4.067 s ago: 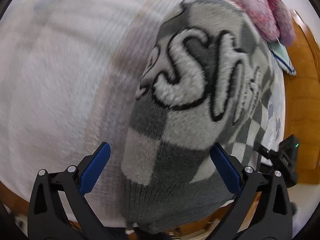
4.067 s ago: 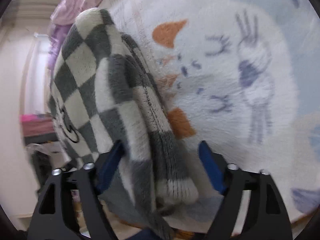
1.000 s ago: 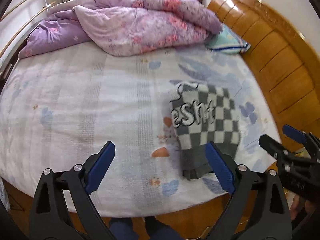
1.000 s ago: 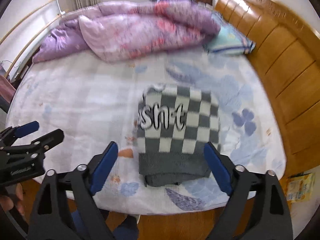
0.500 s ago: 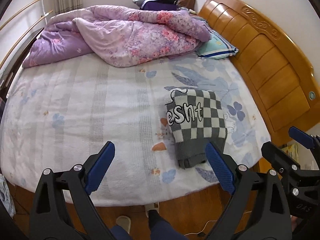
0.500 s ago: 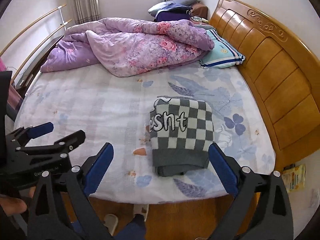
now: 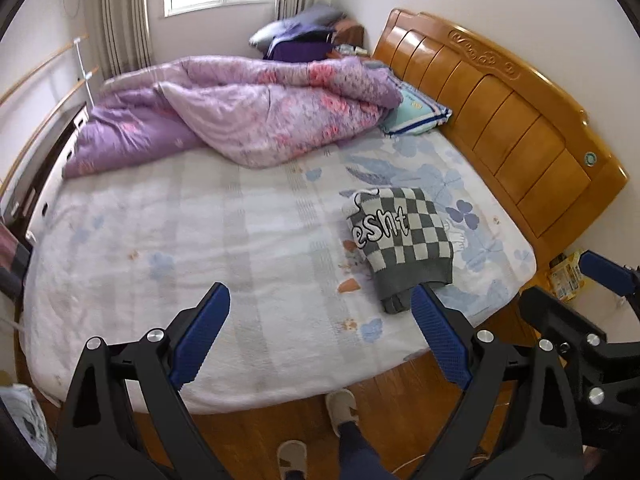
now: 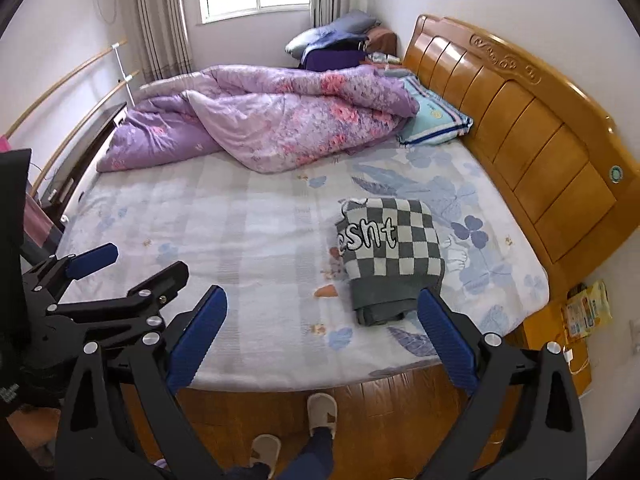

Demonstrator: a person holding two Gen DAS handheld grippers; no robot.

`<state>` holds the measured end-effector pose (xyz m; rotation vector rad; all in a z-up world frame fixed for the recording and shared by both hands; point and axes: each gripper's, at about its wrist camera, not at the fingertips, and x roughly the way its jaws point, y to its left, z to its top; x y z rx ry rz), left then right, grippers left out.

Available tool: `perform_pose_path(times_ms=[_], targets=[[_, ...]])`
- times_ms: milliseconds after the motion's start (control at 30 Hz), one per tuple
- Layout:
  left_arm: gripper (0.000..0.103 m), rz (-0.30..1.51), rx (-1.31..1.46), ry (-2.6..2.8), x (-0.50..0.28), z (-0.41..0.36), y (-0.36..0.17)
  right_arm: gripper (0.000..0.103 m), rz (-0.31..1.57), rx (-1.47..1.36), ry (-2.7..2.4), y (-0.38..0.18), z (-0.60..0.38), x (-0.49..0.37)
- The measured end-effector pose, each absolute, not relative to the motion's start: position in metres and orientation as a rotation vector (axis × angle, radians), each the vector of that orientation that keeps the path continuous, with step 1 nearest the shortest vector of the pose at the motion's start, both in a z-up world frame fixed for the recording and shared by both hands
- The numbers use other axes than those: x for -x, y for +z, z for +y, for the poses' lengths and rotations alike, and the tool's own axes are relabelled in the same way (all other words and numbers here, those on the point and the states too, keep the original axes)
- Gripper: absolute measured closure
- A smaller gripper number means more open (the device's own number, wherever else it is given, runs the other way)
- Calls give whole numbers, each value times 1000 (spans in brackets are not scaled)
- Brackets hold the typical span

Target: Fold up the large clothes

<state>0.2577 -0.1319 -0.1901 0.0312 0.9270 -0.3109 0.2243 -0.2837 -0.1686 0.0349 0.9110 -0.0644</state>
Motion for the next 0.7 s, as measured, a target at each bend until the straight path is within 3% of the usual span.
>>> perform_pose_path(times_ms=[400,700], targets=[[5,770,39,-314,-168,-82,-119,9,824,-31,-35,-115,-254,-153],[5,683,23,-226,-103,-92,-85,9,752,-4,47,-91,-265,-98]])
